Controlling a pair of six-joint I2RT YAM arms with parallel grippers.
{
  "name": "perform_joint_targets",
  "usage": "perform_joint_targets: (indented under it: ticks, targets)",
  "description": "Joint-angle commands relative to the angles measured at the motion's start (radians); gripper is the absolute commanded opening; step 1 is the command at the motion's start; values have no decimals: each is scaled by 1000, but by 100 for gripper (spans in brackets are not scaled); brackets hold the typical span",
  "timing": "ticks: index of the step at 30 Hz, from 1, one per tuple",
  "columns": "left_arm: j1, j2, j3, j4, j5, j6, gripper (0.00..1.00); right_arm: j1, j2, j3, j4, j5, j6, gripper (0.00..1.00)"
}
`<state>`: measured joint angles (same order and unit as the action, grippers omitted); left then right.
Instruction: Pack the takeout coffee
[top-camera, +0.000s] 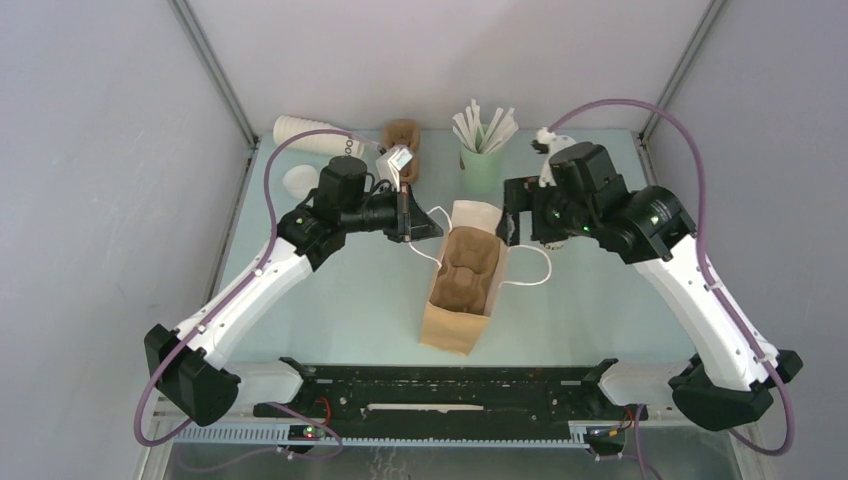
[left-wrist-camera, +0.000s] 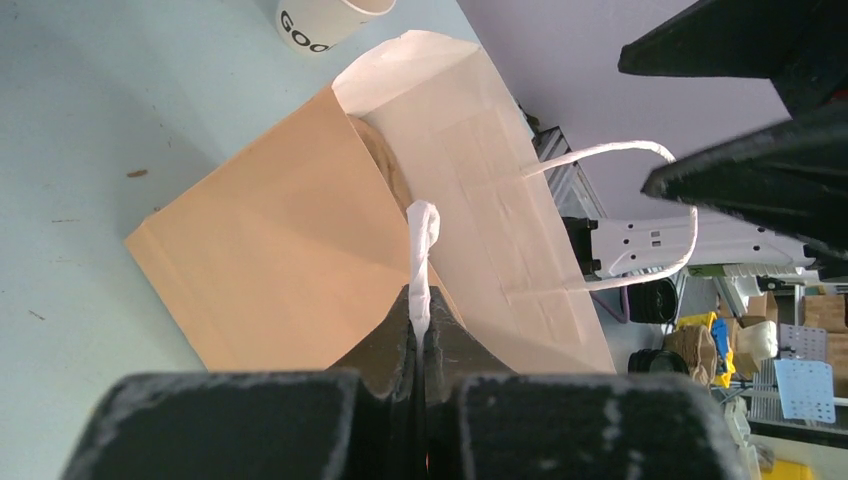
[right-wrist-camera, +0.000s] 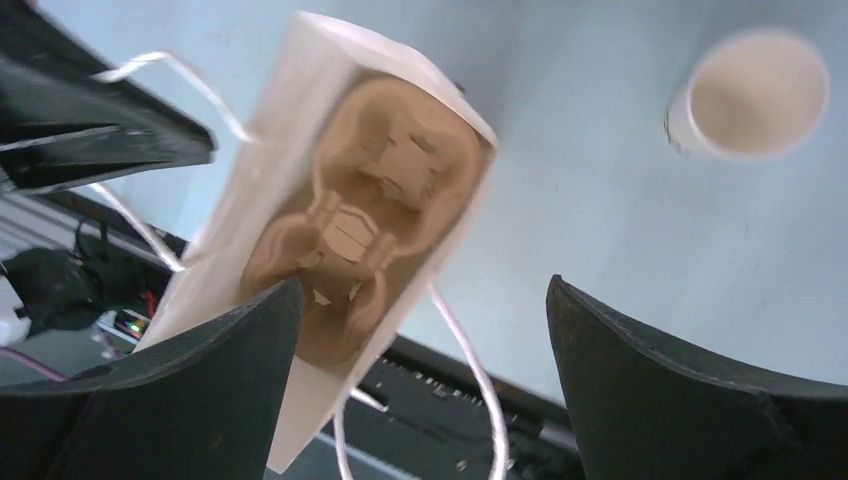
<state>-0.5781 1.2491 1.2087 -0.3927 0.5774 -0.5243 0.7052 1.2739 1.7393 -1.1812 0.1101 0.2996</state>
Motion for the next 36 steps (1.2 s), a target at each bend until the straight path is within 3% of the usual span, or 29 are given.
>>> perform_joint_targets:
  ticks: [1, 4, 8, 13, 19, 26, 36]
  targets:
    - [2, -26, -9, -1, -16, -21, 0, -98, -90, -77, -124, -74, 240, 100]
    - [2, -31, -14, -1, -23, -39, 0, -149, -125, -180, -82, -241, 262, 95]
    - [1, -42, -6, -15, -46, -77, 0, -154, -131, -211, 4, -399, 300, 78]
    - [1, -85, 13, -25, -106, -151, 0, -188, -127, -130, 38, -466, 337, 46]
    - [2, -110, 95, -97, -170, -196, 0, -239, -130, -110, 110, -577, 383, 32]
    - [3, -78, 330, -266, -240, -160, 0, -275, -82, 12, 181, -669, 439, 3]
    - [15, 1, 632, -465, -277, -143, 0, -301, -40, 158, 289, -774, 568, 0]
